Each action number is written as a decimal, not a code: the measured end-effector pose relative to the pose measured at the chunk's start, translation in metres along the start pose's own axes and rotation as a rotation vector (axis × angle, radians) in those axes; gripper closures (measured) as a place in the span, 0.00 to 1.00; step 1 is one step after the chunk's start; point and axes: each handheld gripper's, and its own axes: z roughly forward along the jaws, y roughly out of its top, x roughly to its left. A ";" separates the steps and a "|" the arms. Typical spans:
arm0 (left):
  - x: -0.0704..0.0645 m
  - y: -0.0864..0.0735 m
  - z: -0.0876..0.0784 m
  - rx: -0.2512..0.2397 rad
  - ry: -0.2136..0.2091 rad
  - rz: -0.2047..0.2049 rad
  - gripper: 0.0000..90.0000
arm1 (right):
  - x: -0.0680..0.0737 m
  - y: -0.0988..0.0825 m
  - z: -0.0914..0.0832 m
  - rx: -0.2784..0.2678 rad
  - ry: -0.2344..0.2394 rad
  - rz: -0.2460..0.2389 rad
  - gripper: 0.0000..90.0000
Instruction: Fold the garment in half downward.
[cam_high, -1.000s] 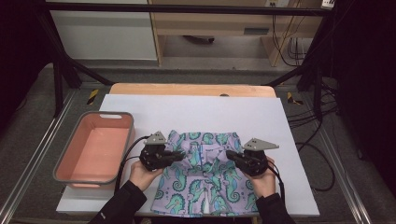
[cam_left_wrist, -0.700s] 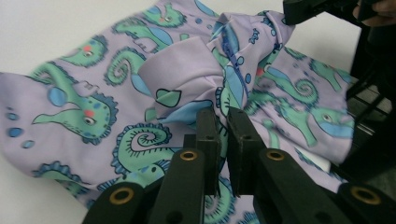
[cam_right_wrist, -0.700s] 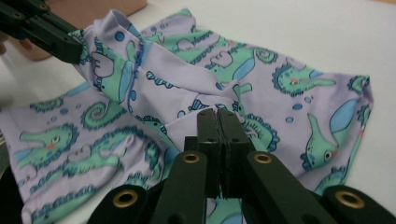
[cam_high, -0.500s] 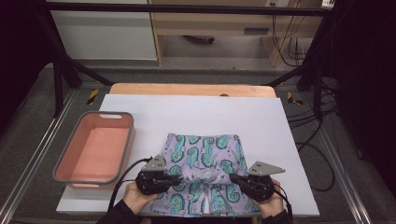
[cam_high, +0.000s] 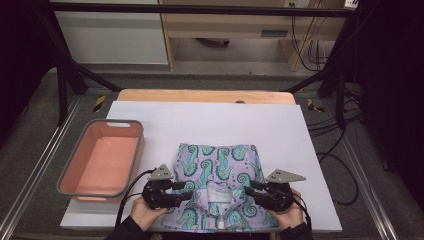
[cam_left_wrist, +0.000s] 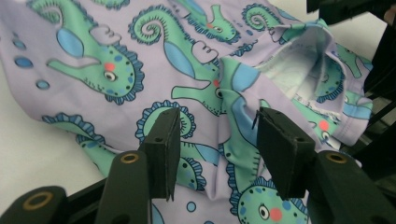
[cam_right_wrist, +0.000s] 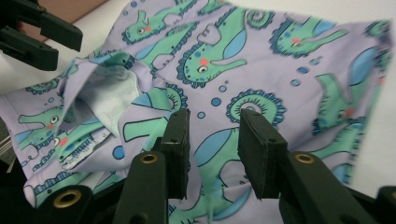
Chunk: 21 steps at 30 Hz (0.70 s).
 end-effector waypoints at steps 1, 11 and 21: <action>0.000 -0.001 0.002 0.010 -0.018 -0.009 0.55 | 0.000 0.000 0.003 0.003 0.005 0.000 0.67; -0.014 -0.002 0.025 0.058 -0.050 0.035 0.66 | 0.011 -0.004 0.014 0.042 0.081 -0.004 0.74; -0.038 -0.010 -0.004 0.057 -0.054 0.189 0.96 | 0.018 -0.008 -0.014 0.015 0.104 -0.069 0.98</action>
